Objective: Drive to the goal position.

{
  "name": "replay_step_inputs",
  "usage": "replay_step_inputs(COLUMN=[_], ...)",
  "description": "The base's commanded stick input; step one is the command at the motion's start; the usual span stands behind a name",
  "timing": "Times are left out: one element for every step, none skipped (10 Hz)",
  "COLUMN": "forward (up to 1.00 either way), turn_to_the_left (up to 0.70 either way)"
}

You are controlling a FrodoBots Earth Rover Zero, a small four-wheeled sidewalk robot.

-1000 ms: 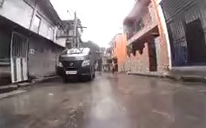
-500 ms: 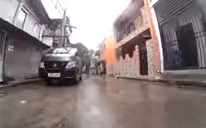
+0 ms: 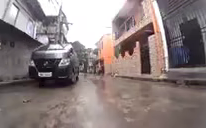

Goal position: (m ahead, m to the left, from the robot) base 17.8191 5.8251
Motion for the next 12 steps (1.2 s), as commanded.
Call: replay_step_inputs(forward=[0.99,0.99,0.99,0.99,0.99,0.99,0.99,0.99,0.99,0.99,0.99,0.99], turn_to_the_left=[0.40,0.40,0.01,0.00,0.00,0.00,0.00,0.00,0.00,0.00,0.00,0.00])
